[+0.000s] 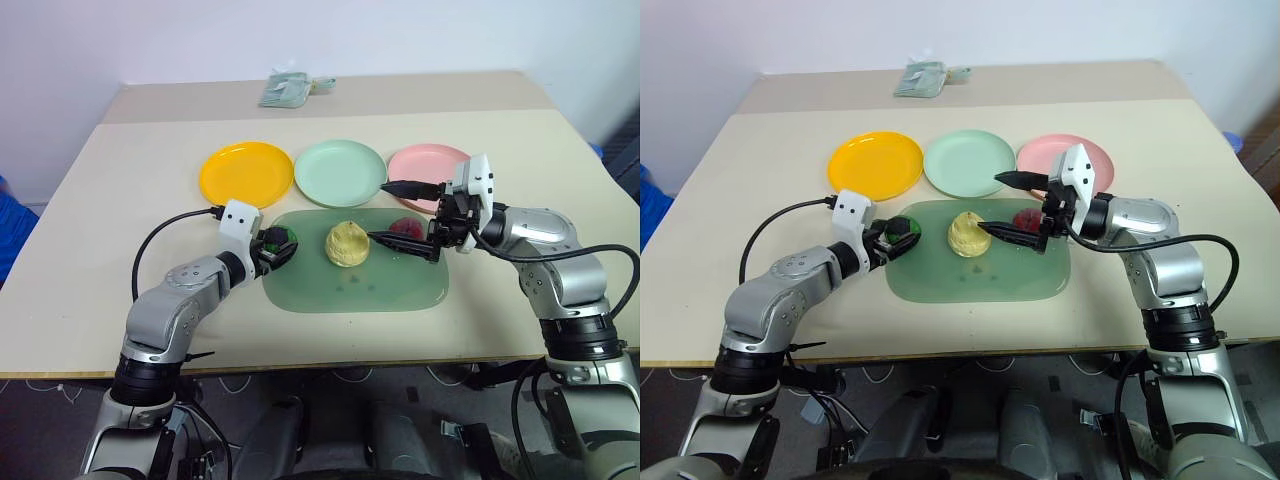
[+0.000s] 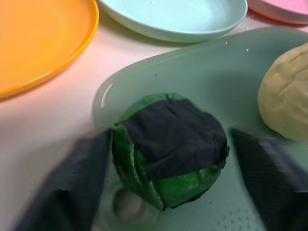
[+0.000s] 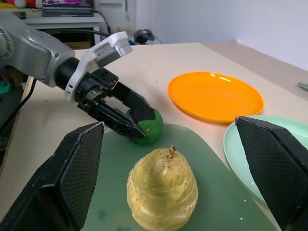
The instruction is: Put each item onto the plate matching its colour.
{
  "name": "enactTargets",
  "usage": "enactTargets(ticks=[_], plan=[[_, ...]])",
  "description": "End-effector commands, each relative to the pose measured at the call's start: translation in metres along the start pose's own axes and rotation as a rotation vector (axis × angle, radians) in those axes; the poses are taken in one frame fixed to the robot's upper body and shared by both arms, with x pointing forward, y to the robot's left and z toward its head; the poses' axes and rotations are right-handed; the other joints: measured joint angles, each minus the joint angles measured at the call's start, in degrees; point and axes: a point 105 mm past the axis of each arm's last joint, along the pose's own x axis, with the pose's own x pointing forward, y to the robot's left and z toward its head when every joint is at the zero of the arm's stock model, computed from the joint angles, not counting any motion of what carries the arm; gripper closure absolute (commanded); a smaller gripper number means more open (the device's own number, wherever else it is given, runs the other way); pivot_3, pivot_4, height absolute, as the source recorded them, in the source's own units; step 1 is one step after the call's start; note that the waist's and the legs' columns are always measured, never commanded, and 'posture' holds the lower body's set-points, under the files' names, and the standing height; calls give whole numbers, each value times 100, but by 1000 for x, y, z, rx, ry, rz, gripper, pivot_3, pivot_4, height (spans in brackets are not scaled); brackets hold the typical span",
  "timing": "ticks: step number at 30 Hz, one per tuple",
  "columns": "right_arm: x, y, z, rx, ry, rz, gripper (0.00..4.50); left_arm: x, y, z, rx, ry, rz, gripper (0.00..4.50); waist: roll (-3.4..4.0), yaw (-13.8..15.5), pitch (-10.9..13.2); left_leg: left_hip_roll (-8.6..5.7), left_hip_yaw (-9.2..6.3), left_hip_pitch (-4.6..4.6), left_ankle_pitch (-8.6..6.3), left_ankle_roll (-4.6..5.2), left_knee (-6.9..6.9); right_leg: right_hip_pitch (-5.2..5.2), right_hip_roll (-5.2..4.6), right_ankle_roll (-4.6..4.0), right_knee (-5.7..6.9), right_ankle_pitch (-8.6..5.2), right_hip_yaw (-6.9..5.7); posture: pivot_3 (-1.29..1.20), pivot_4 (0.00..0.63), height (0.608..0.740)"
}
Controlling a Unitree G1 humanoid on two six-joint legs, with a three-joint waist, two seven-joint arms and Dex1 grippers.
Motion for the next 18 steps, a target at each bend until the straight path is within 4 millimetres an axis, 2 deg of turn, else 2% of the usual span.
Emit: enactTargets(ticks=[1, 4, 6, 11, 13, 15, 18], plan=[[1, 2, 19, -55, -46, 2, 0, -2, -5, 14, 37, -46, -14, 2528, 0, -1, 0, 0, 0, 0, 0, 0, -1, -1, 0, 0, 1, 0, 0, 0, 150, 740], [1, 3, 21, -60, -50, -8, 0, -1, -2, 23, 42, -76, 1, 2528, 0, 2, 0, 0, 0, 0, 0, -1, 0, -1, 0, 0, 1, 0, 0, 0, 150, 740], [1, 4, 22, -62, -55, -20, 0, 2, 0, 37, 44, -115, 16, 2528, 0, 13, 0, 0, 0, -2, 1, -1, 0, -3, 0, 0, 2, 0, 0, 0, 150, 740], [-1, -3, 27, -74, -77, -88, 0, 22, 8, 95, 65, -255, 61, 2528, -4, 13, 2, -3, -1, -4, 2, -3, 5, -2, 4, 2, 3, 1, -3, 0, 150, 740], [0, -17, 29, -90, -85, -187, 0, 39, 13, 118, 53, -294, 76, 2528, -5, 9, 2, -5, -1, -4, 3, -4, 5, -2, 4, 2, 4, 1, -3, 0, 150, 740], [0, -36, 26, -103, -80, -313, 0, 62, 16, 134, 71, -303, 93, 2528, -6, 7, 2, -5, 0, -4, 18, -28, 5, -3, 4, 3, 6, 2, -4, 0, 150, 740], [2, -53, 21, -110, -79, -438, 0, 93, 18, 138, 114, -286, 117, 2528, -7, 2, 1, -10, 3, -4, 23, -36, 4, -4, 5, 6, 4, 4, -5, 0, 150, 740]])
